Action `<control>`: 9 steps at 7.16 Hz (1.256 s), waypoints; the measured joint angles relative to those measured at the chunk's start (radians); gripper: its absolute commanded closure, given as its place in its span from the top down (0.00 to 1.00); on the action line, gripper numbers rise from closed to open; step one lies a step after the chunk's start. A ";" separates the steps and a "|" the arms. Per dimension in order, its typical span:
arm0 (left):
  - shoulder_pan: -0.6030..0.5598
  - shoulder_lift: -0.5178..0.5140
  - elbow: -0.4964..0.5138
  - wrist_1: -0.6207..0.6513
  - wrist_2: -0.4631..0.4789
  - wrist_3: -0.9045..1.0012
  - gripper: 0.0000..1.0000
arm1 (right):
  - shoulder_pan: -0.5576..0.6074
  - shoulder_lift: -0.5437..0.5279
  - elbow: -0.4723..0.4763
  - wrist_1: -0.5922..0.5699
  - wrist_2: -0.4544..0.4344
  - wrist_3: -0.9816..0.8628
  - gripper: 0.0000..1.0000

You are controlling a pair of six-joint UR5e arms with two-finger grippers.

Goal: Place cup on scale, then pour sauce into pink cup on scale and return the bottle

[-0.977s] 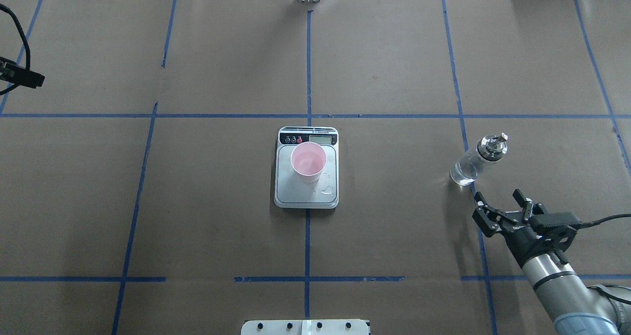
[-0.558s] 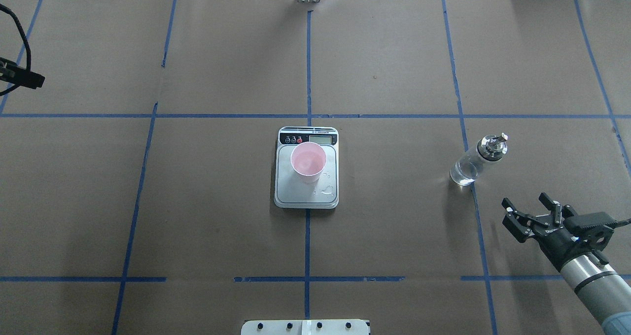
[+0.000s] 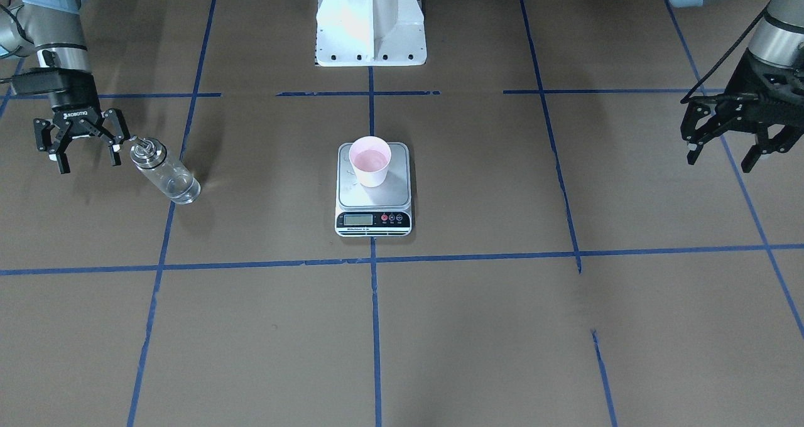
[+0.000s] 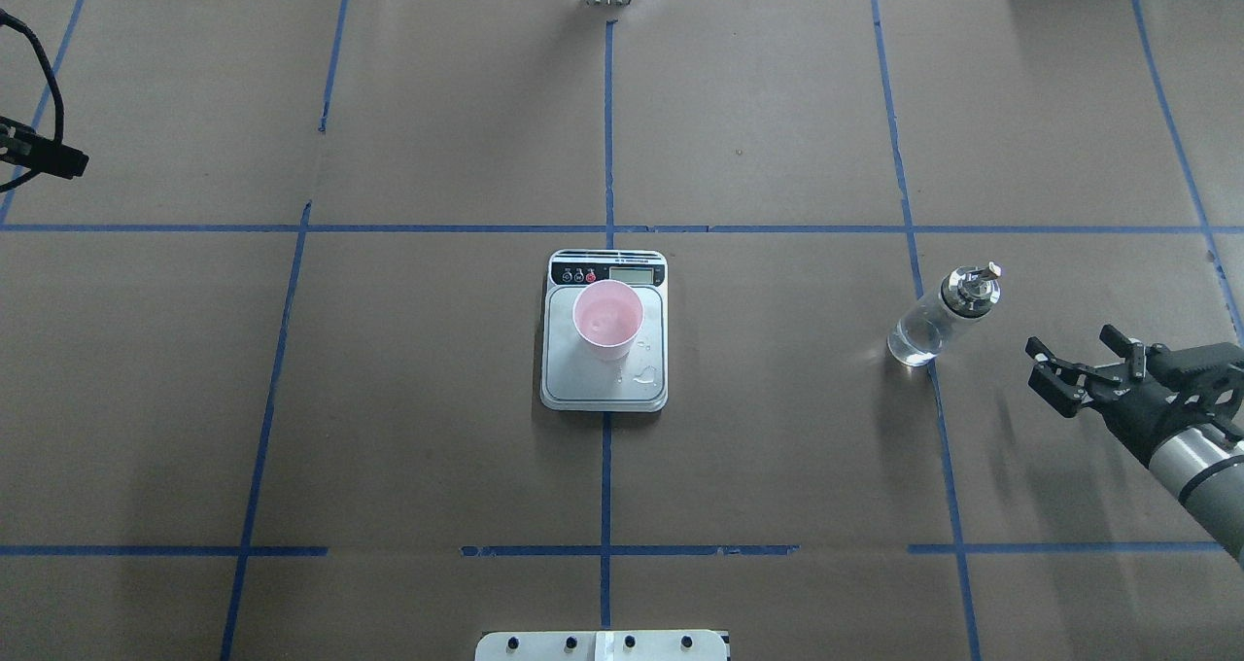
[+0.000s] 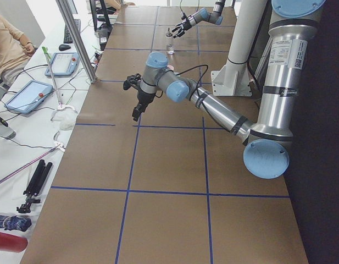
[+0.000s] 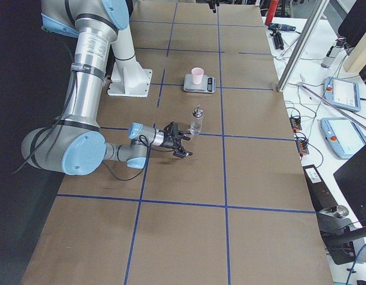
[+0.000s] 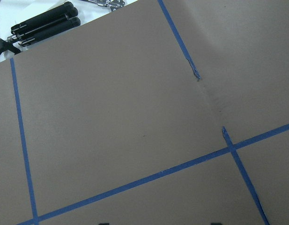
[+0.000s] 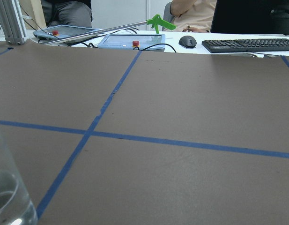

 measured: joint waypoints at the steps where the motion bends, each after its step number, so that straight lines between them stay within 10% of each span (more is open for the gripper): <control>1: -0.001 0.000 0.000 0.000 -0.001 -0.001 0.80 | 0.151 0.059 -0.014 -0.014 0.166 -0.065 1.00; 6: 0.001 -0.001 0.009 0.000 -0.036 0.003 0.79 | 0.779 0.475 -0.050 -0.560 0.957 -0.402 1.00; 9: -0.023 -0.002 0.055 -0.002 -0.073 0.044 0.78 | 1.057 0.479 -0.047 -0.898 1.382 -0.755 1.00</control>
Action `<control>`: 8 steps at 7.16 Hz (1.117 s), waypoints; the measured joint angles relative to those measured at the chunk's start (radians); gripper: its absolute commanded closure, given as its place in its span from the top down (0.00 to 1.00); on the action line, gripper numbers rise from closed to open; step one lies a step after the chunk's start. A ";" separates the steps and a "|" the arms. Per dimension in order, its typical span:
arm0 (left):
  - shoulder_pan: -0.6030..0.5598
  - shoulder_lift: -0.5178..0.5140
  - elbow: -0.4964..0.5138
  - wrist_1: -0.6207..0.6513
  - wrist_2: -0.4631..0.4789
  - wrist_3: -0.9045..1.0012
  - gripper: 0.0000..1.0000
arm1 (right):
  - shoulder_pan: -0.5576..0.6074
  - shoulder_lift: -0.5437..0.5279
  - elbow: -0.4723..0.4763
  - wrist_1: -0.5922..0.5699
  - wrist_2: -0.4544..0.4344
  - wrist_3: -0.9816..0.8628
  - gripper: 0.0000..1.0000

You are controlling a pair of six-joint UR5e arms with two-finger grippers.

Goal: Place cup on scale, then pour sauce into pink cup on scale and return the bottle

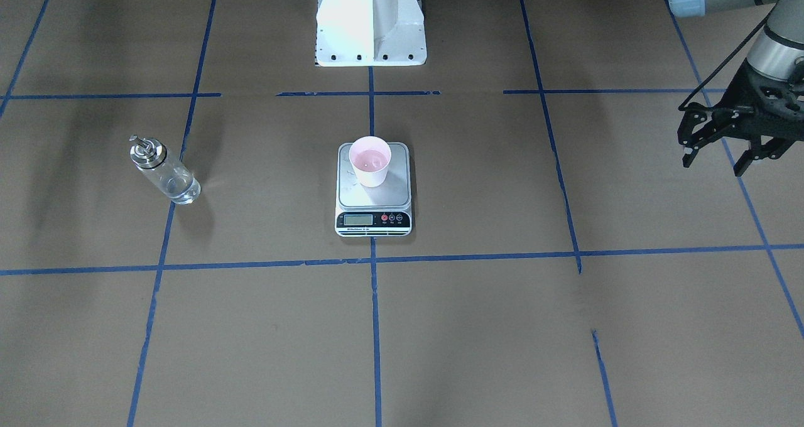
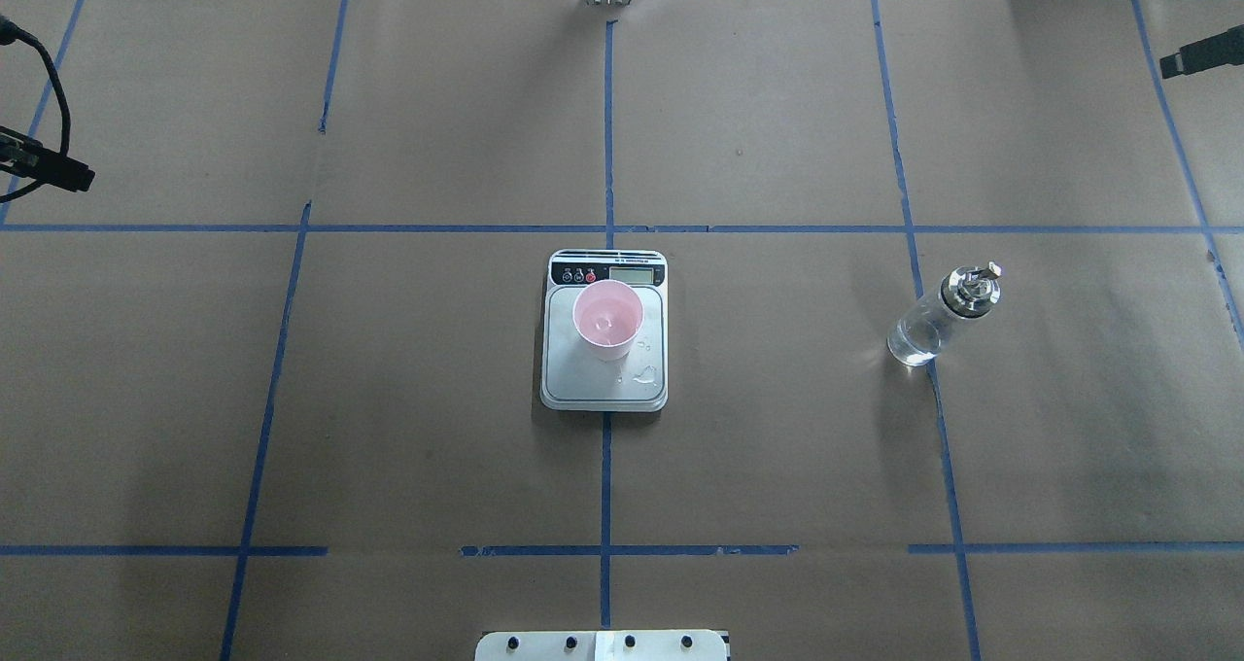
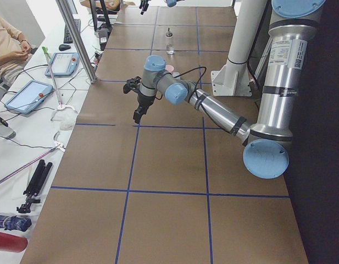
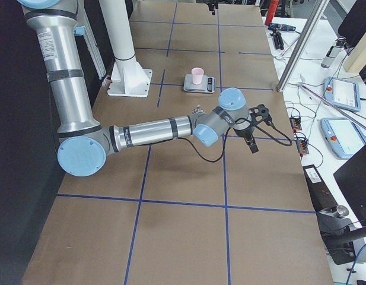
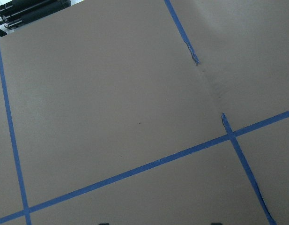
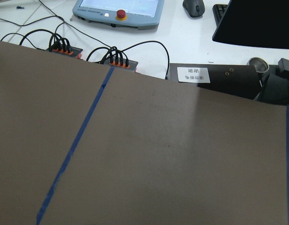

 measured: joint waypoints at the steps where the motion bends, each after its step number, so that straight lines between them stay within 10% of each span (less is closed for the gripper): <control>1: -0.062 -0.005 0.052 -0.002 -0.054 0.080 0.78 | 0.059 -0.048 0.005 -0.073 0.074 -0.136 1.00; 4: -0.282 -0.077 0.347 -0.006 -0.171 0.297 0.99 | 0.070 -0.155 0.008 -0.259 0.106 -0.432 1.00; 8: -0.392 -0.102 0.551 -0.002 -0.390 0.307 0.99 | 0.073 -0.077 0.026 -0.668 0.008 -0.827 1.00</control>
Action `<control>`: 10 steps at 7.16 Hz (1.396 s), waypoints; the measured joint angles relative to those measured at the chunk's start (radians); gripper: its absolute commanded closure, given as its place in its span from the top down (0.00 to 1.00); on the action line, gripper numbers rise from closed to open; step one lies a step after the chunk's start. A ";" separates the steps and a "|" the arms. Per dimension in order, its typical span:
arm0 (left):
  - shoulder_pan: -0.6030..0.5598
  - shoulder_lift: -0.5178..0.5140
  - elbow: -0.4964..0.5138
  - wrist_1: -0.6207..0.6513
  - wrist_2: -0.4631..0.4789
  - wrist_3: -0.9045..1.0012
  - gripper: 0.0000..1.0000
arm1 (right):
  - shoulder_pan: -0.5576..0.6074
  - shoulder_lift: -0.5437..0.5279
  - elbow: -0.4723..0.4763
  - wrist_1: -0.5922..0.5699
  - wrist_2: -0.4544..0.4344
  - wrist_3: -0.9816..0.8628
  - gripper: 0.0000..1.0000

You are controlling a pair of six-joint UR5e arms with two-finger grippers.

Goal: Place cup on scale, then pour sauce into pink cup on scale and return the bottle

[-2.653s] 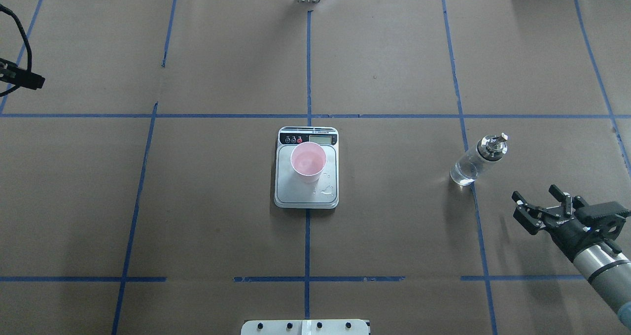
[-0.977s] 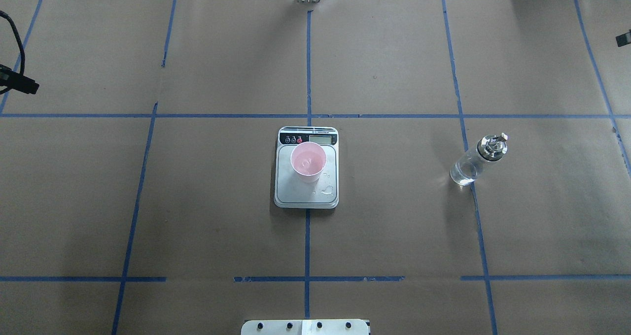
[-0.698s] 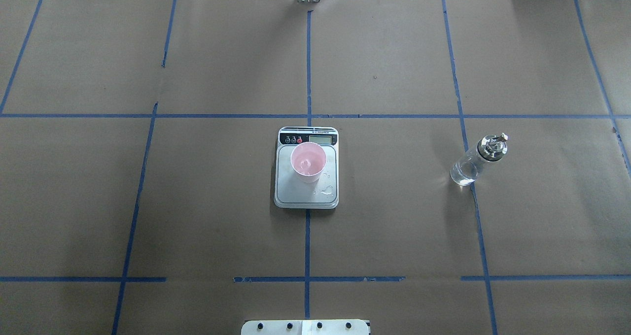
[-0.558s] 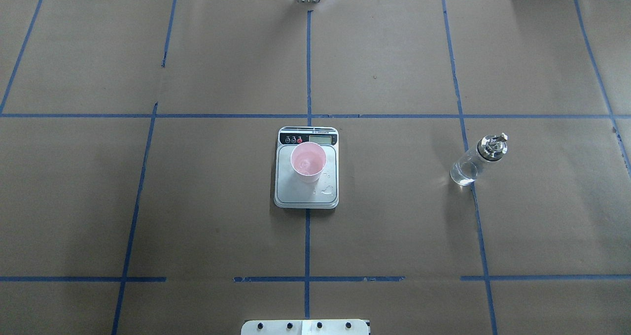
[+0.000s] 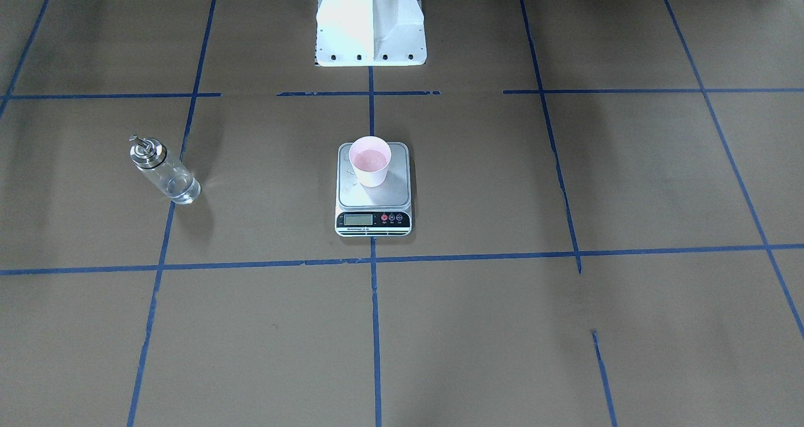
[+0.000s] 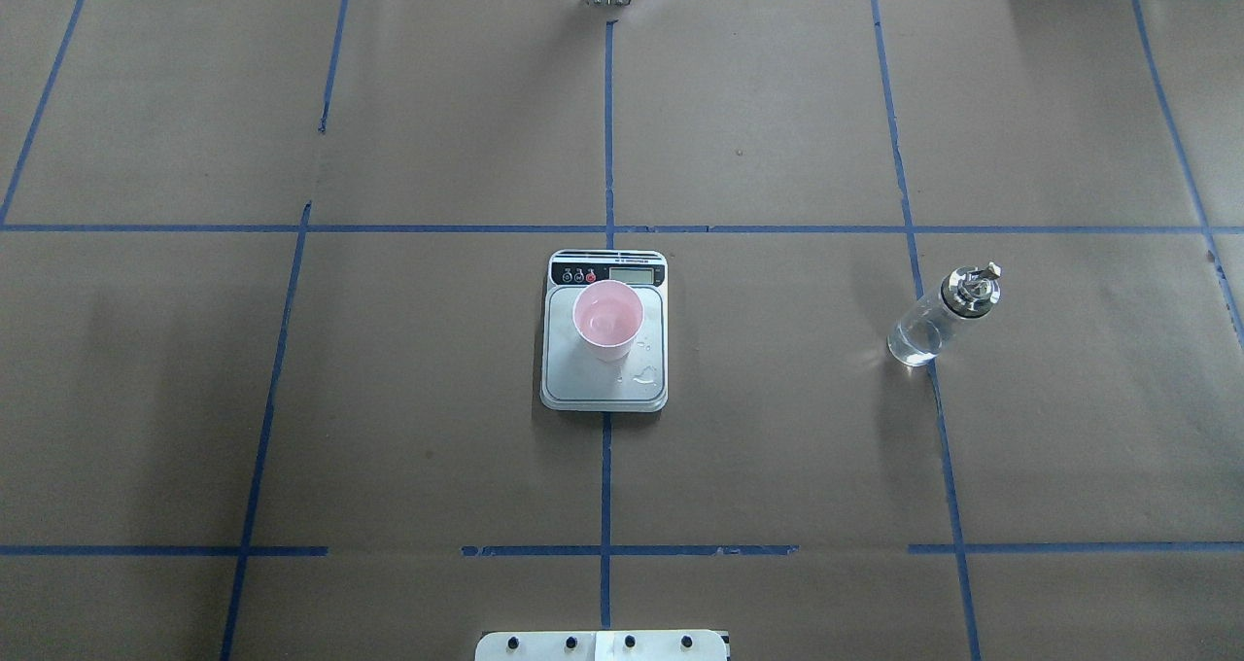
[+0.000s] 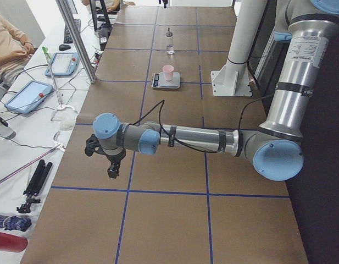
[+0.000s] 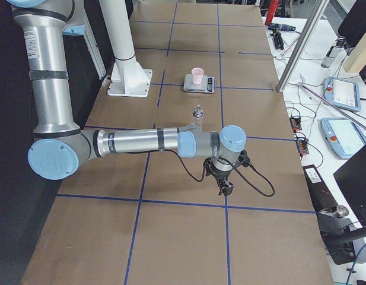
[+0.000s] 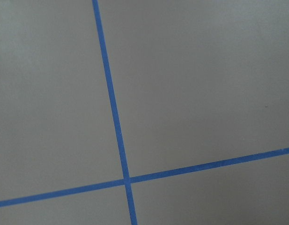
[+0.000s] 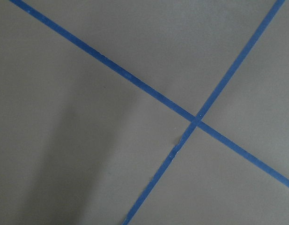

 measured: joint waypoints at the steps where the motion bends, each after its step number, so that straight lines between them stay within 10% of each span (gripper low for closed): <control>1: -0.004 0.017 0.005 -0.007 -0.010 0.005 0.99 | 0.017 0.017 0.043 -0.087 0.000 -0.018 1.00; 6: -0.003 0.096 -0.064 -0.072 0.172 0.008 0.99 | 0.050 -0.010 0.160 -0.174 -0.006 0.071 1.00; 10: 0.007 0.080 -0.065 -0.021 0.063 0.002 0.99 | 0.050 -0.102 0.171 -0.066 -0.003 0.156 1.00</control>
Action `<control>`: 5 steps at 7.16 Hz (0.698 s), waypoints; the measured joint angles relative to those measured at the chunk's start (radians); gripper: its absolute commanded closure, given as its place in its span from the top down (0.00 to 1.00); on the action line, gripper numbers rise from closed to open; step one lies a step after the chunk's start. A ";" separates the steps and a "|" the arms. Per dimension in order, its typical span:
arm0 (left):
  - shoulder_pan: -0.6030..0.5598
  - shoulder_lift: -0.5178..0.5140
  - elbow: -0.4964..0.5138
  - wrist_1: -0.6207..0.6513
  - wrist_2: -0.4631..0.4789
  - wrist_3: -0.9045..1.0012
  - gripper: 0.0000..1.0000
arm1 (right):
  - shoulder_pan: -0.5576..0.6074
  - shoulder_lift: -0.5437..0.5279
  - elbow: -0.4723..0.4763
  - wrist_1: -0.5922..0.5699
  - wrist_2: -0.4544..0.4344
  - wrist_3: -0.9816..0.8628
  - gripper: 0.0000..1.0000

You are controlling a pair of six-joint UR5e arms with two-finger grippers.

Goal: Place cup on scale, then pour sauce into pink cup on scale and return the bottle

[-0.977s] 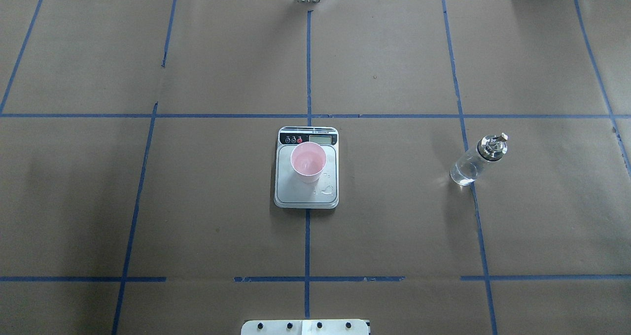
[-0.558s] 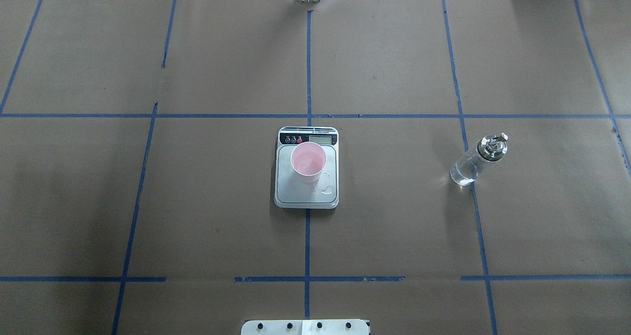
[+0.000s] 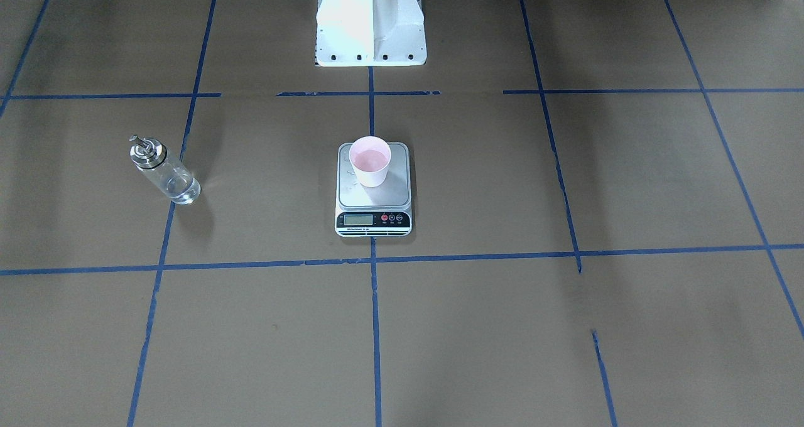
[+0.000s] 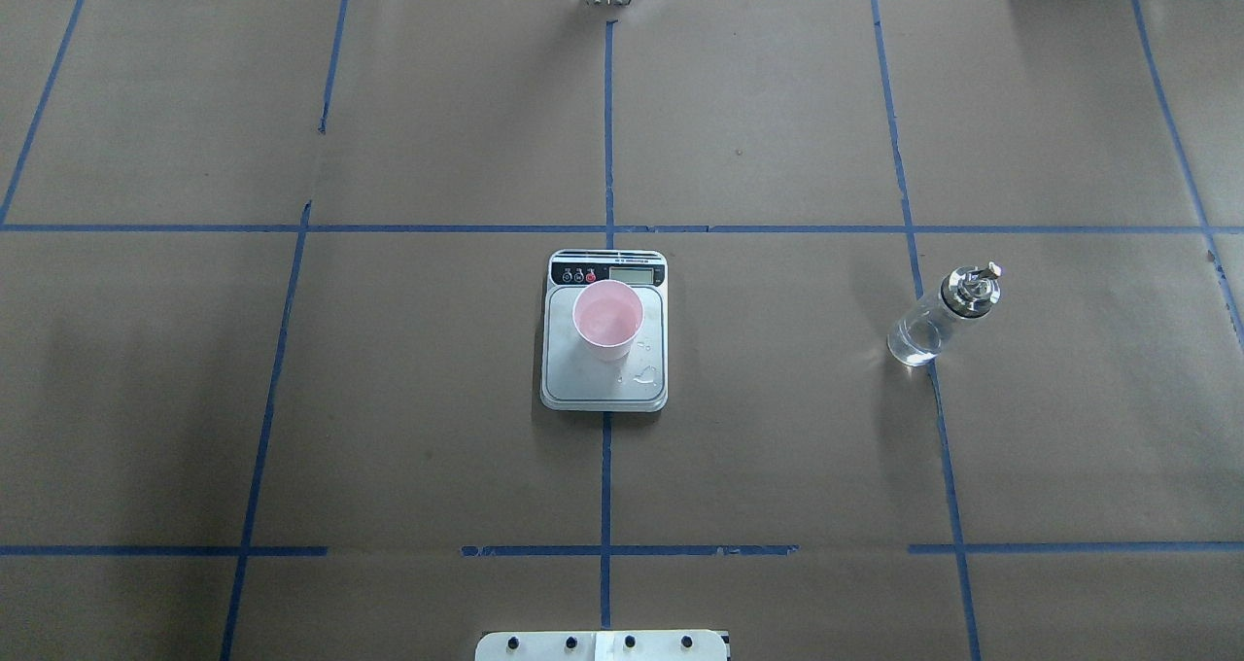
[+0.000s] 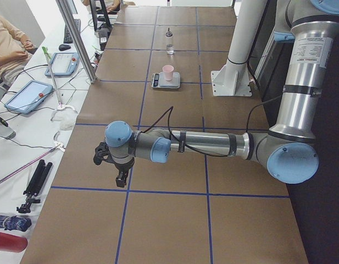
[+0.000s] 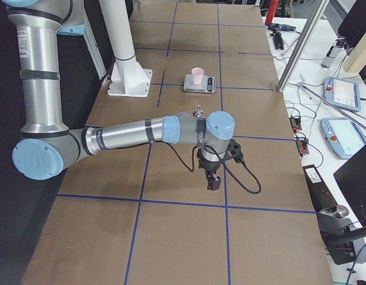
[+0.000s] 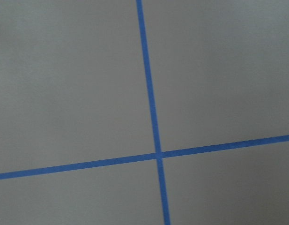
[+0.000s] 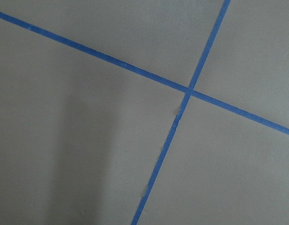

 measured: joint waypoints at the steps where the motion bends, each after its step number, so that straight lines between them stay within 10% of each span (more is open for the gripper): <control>1: 0.013 0.001 -0.010 0.005 0.002 0.004 1.00 | -0.001 -0.015 -0.007 0.029 0.000 0.002 1.00; 5: 0.031 0.028 -0.051 0.010 0.031 0.007 1.00 | -0.009 -0.025 -0.025 0.058 -0.001 -0.001 1.00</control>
